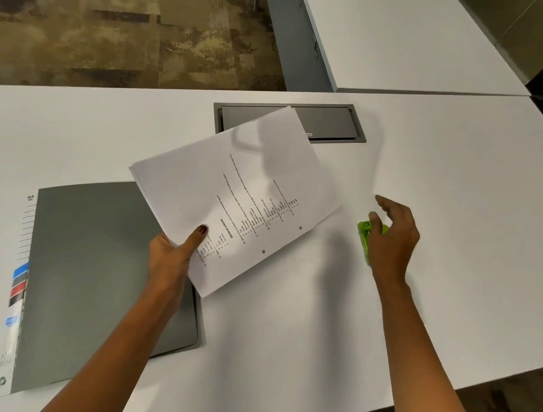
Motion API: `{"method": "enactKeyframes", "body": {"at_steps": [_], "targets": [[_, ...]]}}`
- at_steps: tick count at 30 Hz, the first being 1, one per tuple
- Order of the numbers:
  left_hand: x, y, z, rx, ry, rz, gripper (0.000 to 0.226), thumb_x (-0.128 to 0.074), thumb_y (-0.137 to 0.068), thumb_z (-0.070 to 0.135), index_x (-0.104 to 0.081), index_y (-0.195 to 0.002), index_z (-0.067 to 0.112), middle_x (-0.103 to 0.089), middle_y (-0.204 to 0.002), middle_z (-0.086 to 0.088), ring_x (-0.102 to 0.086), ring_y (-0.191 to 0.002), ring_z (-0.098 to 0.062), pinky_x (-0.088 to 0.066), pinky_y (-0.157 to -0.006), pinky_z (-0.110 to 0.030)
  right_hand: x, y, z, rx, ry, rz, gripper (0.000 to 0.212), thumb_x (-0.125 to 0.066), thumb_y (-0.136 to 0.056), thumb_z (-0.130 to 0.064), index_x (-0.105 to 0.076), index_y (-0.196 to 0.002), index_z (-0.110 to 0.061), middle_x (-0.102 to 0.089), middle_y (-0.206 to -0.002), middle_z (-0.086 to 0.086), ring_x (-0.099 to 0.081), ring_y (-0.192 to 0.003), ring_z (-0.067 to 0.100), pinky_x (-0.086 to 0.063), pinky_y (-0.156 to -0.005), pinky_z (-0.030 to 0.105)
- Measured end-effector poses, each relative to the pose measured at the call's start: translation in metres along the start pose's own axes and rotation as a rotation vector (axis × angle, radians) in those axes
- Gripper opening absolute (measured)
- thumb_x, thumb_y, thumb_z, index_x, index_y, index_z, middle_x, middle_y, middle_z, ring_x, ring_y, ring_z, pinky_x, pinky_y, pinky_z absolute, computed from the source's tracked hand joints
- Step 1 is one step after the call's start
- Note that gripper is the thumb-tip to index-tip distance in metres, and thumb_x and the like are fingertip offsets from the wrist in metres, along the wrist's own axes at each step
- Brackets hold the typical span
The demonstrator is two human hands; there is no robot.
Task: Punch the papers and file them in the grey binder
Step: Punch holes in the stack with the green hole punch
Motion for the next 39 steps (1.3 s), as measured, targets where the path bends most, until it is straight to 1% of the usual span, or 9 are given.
{"method": "enactKeyframes", "body": {"at_steps": [2,6,11,15,20,25,30,34,39], "targets": [[-0.002,0.003,0.005,-0.022,-0.043,-0.015,0.020,-0.066,-0.085,0.010,-0.065,-0.105,0.013,-0.074,-0.085,0.016,-0.070,-0.080,-0.005,-0.055,-0.067,-0.017,0.001,0.003,-0.040,0.206,0.027,-0.017,0.032,-0.058,-0.087,-0.001,-0.063,-0.116,-0.011,-0.063,-0.111,0.008,-0.059,-0.099,0.021,-0.048,-0.084,0.021],[-0.008,0.008,0.019,-0.095,-0.210,-0.060,0.022,-0.067,-0.085,0.011,-0.064,-0.106,0.015,-0.070,-0.090,0.010,-0.068,-0.074,0.002,-0.053,-0.064,-0.012,-0.002,0.006,-0.102,0.457,0.042,-0.074,0.033,-0.056,-0.089,-0.005,-0.060,-0.122,-0.009,-0.062,-0.115,0.011,-0.057,-0.107,0.024,-0.040,-0.093,0.016],[-0.017,0.018,0.045,-0.249,-0.638,-0.148,0.027,-0.067,-0.086,0.022,-0.067,-0.106,0.004,-0.068,-0.089,-0.006,-0.065,-0.075,-0.019,-0.049,-0.060,-0.023,-0.019,-0.005,-0.136,0.509,0.025,-0.283,0.057,-0.067,-0.083,-0.017,-0.047,-0.136,-0.010,-0.051,-0.137,0.011,-0.047,-0.127,0.026,-0.031,-0.108,0.021],[-0.024,0.025,0.073,-0.393,-0.811,-0.280,0.023,-0.064,-0.088,0.022,-0.068,-0.102,0.005,-0.071,-0.083,-0.010,-0.066,-0.069,-0.026,-0.054,-0.060,-0.033,-0.028,-0.012,-0.147,0.504,-0.062,-0.499,0.058,-0.069,-0.082,-0.018,-0.047,-0.134,-0.010,-0.053,-0.136,0.009,-0.046,-0.128,0.028,-0.029,-0.114,0.044],[-0.026,0.026,0.102,-0.513,-0.931,-0.368,0.020,-0.061,-0.090,0.019,-0.068,-0.107,0.012,-0.073,-0.089,-0.005,-0.065,-0.067,-0.018,-0.050,-0.055,-0.027,-0.026,-0.009,-0.135,0.366,-0.168,-0.686,0.021,-0.064,-0.088,-0.016,-0.064,-0.106,-0.007,-0.067,-0.104,0.007,-0.059,-0.089,0.006,-0.044,-0.079,0.004],[-0.025,0.024,0.122,-0.582,-0.936,-0.404,0.026,-0.061,-0.090,0.025,-0.065,-0.116,0.021,-0.071,-0.108,-0.005,-0.067,-0.084,-0.022,-0.058,-0.069,-0.042,-0.018,0.003,-0.128,0.297,-0.266,-0.603,0.019,-0.061,-0.090,-0.020,-0.067,-0.101,-0.006,-0.067,-0.093,0.001,-0.061,-0.083,0.009,-0.046,-0.073,0.010],[-0.018,0.020,0.138,-0.521,-0.723,-0.411,0.040,-0.070,-0.078,0.044,-0.053,-0.113,0.048,-0.060,-0.103,0.028,-0.063,-0.087,0.006,-0.054,-0.068,-0.011,-0.005,0.010,-0.107,0.109,-0.380,-0.478,0.023,-0.062,-0.089,-0.021,-0.066,-0.105,-0.005,-0.069,-0.102,0.007,-0.065,-0.087,0.017,-0.054,-0.077,0.022],[-0.008,0.013,0.125,-0.304,-0.331,-0.355,0.043,-0.068,-0.082,0.034,-0.056,-0.123,0.034,-0.067,-0.107,0.009,-0.067,-0.092,-0.005,-0.057,-0.070,-0.021,0.004,0.020,-0.081,-0.079,-0.474,-0.372,0.023,-0.062,-0.089,-0.021,-0.066,-0.106,-0.006,-0.069,-0.097,0.000,-0.064,-0.081,0.002,-0.051,-0.073,0.013],[-0.019,0.018,0.072,-0.100,-0.195,-0.356,0.030,-0.058,-0.089,0.007,-0.052,-0.112,0.026,-0.066,-0.090,-0.002,-0.067,-0.080,-0.008,-0.057,-0.066,-0.021,0.000,0.038,-0.048,-0.316,-0.564,-0.234,0.025,-0.068,-0.085,-0.024,-0.067,-0.103,-0.006,-0.071,-0.095,0.003,-0.064,-0.086,0.017,-0.051,-0.083,0.027]]}}
Point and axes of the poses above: each hand's wrist, its own y-axis away from the middle knuckle, its own x-axis out of the back of the hand, z = x × y, the point moved 6 cm from there along -y, towards the middle knuckle
